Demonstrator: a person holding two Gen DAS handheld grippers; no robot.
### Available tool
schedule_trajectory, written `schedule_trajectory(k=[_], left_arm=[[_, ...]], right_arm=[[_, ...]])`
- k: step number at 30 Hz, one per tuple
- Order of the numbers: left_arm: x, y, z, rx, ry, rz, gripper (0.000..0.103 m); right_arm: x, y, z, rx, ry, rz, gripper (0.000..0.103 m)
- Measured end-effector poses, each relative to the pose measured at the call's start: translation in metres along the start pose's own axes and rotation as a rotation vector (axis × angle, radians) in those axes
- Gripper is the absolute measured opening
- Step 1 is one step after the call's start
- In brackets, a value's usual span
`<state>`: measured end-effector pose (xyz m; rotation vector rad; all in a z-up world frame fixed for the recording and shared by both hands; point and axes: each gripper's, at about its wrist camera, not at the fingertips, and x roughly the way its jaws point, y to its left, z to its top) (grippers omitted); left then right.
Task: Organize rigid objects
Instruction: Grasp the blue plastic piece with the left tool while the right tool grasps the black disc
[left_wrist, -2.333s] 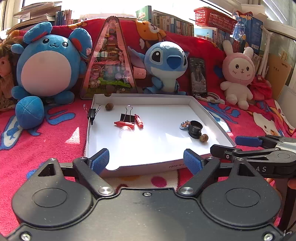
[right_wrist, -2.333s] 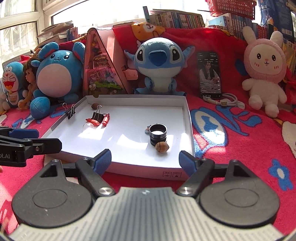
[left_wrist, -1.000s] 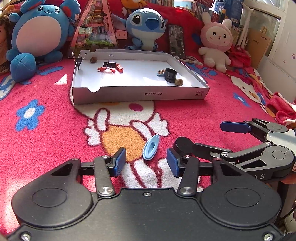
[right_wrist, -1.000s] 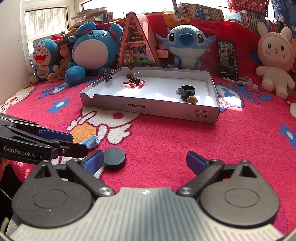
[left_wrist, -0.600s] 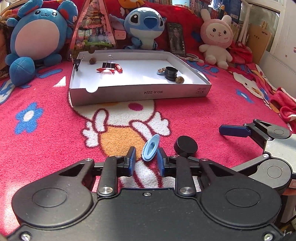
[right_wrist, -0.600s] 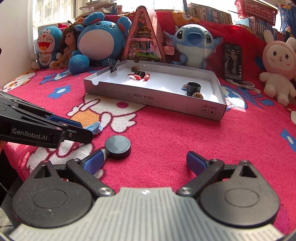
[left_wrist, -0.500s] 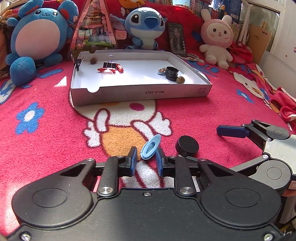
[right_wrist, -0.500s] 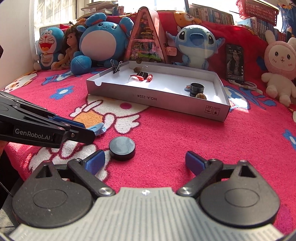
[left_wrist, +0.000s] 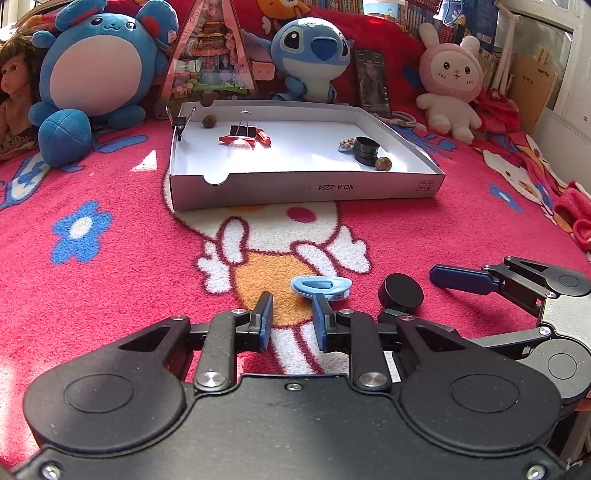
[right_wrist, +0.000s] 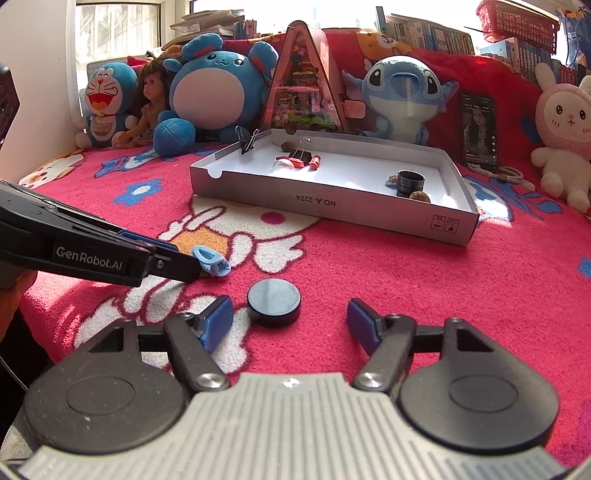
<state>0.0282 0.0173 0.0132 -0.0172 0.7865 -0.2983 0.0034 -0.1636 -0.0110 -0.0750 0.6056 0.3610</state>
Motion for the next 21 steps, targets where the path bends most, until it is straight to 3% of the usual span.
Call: schedule_trajectory(k=[4, 6, 11, 15, 21], left_arm=[[-0.001, -0.003, 0.000, 0.011, -0.007, -0.002, 0.030], [-0.002, -0.005, -0.001, 0.021, -0.017, -0.005, 0.043], [-0.003, -0.015, -0.003, 0.068, -0.048, 0.024, 0.054], [0.002, -0.020, -0.005, 0.067, -0.061, 0.036, 0.055], [0.008, -0.031, -0.011, 0.060, -0.120, 0.122, 0.055]], right_arm=[[-0.001, 0.002, 0.001, 0.015, -0.015, 0.011, 0.054], [-0.002, 0.003, 0.001, 0.013, -0.021, 0.007, 0.038], [-0.004, 0.001, 0.001, 0.016, -0.041, -0.052, 0.038], [-0.006, -0.007, -0.001, 0.035, -0.051, -0.089, 0.038], [-0.007, -0.012, -0.005, 0.043, -0.056, -0.130, 0.038]])
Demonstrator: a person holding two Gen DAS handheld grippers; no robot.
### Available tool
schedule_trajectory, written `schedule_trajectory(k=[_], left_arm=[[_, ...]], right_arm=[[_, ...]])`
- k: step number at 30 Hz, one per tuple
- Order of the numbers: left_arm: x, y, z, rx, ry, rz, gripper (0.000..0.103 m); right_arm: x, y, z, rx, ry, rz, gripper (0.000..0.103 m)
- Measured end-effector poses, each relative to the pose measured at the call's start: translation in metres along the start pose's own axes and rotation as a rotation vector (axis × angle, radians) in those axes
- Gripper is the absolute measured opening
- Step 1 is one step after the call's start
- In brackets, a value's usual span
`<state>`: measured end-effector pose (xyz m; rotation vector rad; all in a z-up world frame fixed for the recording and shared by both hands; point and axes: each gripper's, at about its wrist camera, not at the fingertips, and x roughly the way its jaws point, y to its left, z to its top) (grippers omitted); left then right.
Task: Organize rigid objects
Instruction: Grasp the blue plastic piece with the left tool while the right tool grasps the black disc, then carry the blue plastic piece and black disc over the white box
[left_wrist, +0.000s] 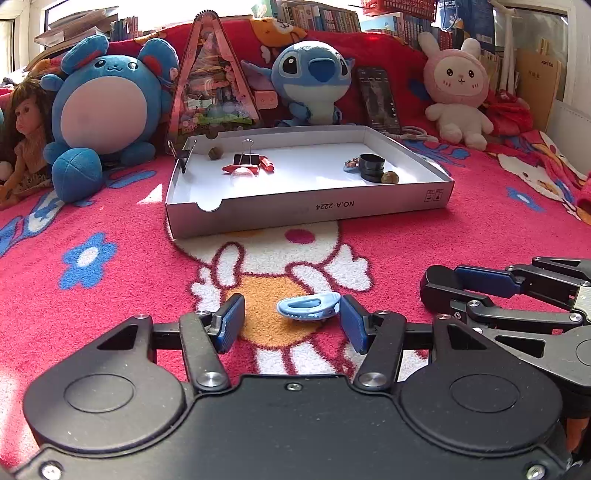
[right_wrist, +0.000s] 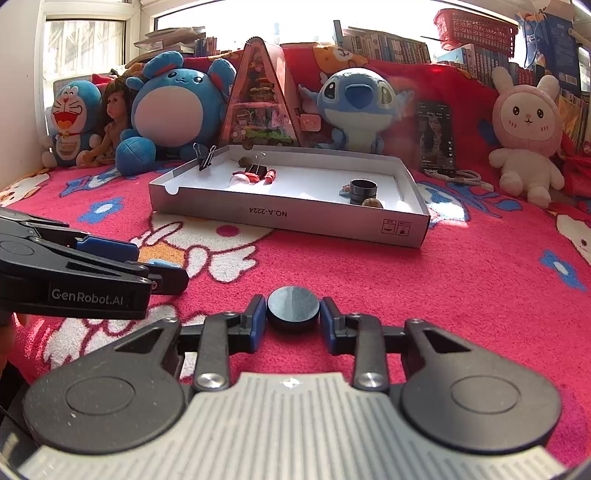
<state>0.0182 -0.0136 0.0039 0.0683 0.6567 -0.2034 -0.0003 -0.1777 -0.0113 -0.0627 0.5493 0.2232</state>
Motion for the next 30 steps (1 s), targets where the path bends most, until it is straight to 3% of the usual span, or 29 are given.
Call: schedule_trajectory(k=[14, 16, 20, 30], left_arm=[[0.0023, -0.0110, -0.0076, -0.114, -0.039, 0.074, 0.054], [0.0029, -0.0103, -0.0077, -0.123, -0.040, 0.075, 0.052], [0.0021, -0.0089, -0.0076, -0.126, -0.041, 0.067, 0.036], [-0.0024, -0.0049, -0.0015, -0.092, -0.049, 0.073, 0.036]], right_arm=[[0.0012, -0.0044, -0.0042, 0.075, -0.029, -0.044, 0.038], [0.0017, -0.0043, -0.0041, 0.079, -0.029, -0.045, 0.038], [0.0019, -0.0043, -0.0041, 0.081, -0.031, -0.046, 0.038], [0.0016, -0.0044, -0.0009, 0.089, -0.042, -0.047, 0.038]])
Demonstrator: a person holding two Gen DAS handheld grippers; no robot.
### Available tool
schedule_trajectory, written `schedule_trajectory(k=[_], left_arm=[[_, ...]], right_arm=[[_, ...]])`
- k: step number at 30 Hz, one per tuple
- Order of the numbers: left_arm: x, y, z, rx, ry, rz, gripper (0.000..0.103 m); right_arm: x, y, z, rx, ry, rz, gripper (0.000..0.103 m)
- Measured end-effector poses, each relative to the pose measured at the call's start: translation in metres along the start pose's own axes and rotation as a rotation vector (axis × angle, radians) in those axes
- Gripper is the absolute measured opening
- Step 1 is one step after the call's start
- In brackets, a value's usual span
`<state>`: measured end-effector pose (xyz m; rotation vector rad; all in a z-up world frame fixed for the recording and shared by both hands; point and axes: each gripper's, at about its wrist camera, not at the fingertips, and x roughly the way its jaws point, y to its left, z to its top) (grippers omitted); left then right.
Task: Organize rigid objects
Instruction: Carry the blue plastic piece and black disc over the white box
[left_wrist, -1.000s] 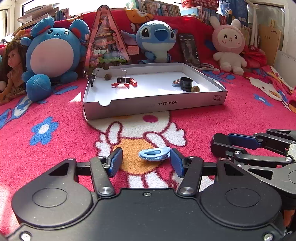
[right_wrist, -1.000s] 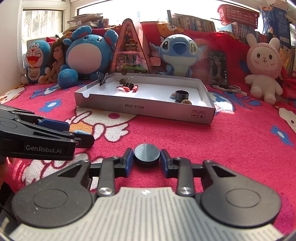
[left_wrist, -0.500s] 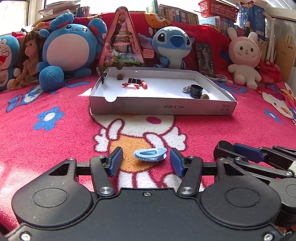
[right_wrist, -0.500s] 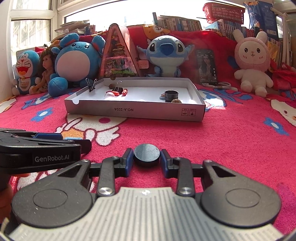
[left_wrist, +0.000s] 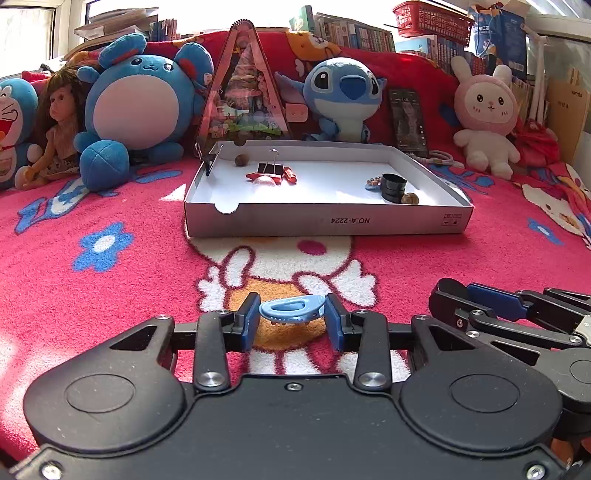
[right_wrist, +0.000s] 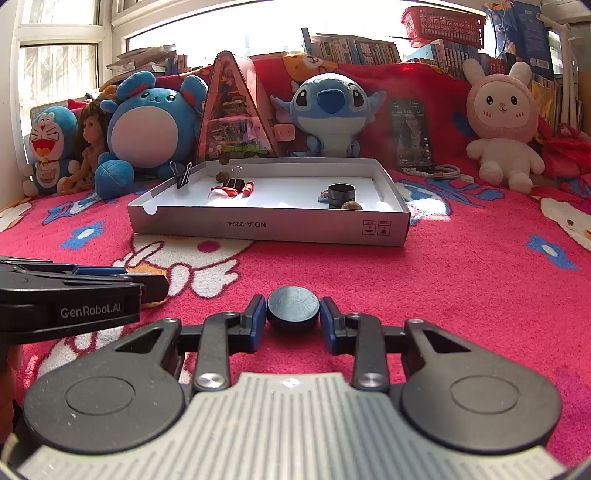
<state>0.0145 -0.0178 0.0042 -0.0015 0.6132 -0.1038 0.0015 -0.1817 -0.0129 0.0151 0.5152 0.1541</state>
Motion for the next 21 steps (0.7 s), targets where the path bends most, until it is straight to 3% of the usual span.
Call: schedule_trajectory(k=[21], left_arm=[[0.012, 0.012, 0.039, 0.025, -0.007, -0.010, 0.036]], right_arm=[[0.011, -0.009, 0.035, 0.012, -0.046, -0.033, 0.038]])
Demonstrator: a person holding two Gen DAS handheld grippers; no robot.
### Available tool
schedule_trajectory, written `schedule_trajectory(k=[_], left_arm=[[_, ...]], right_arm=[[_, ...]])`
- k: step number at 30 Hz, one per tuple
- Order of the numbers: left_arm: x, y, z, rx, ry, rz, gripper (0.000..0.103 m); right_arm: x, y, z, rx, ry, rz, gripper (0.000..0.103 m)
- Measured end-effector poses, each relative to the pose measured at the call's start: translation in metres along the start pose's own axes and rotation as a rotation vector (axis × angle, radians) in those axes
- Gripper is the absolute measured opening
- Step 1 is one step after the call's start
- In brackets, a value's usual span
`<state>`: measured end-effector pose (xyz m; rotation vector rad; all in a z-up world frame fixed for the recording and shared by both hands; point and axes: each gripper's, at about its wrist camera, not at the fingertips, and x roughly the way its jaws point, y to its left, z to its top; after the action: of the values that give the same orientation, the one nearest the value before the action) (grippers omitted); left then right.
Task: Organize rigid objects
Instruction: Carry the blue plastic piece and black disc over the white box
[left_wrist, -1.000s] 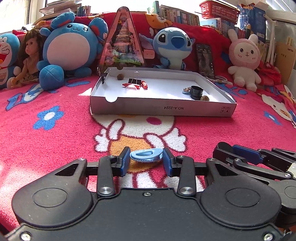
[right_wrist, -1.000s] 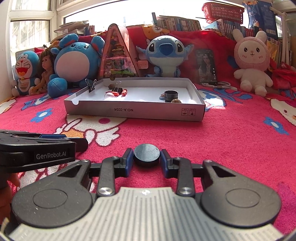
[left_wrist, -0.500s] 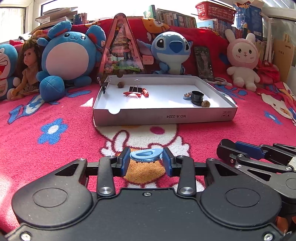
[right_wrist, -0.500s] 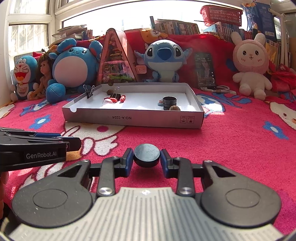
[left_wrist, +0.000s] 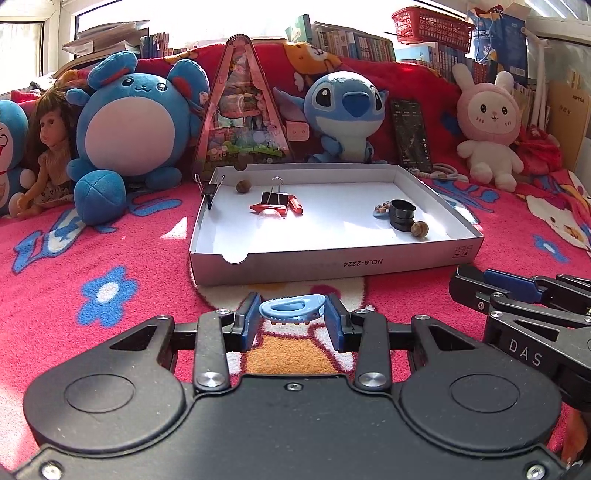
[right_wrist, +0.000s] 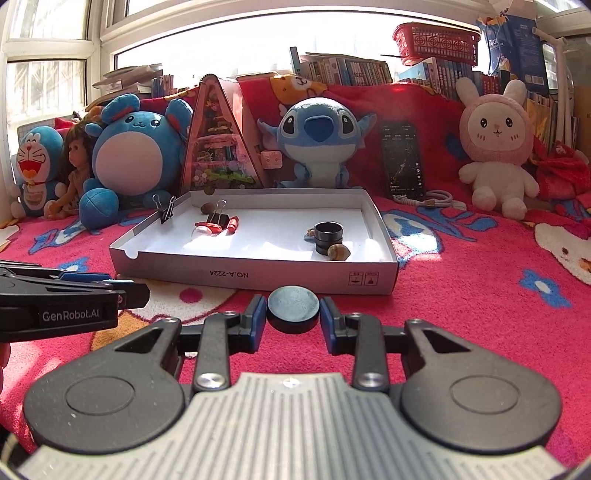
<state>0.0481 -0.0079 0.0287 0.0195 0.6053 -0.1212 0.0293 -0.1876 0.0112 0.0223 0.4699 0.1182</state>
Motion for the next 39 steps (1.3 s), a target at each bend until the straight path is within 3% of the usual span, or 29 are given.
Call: schedule_trajectory(k=[29, 39], left_arm=[[0.039, 0.013, 0.062, -0.043, -0.013, -0.034, 0.036], [0.067, 0.024, 0.087, -0.065, 0.034, -0.046, 0.036]], right_arm=[[0.036, -0.017, 0.041, 0.042, 0.000, -0.018, 0.038], [0.057, -0.027, 0.060, 0.058, 0.021, -0.023, 0.038]])
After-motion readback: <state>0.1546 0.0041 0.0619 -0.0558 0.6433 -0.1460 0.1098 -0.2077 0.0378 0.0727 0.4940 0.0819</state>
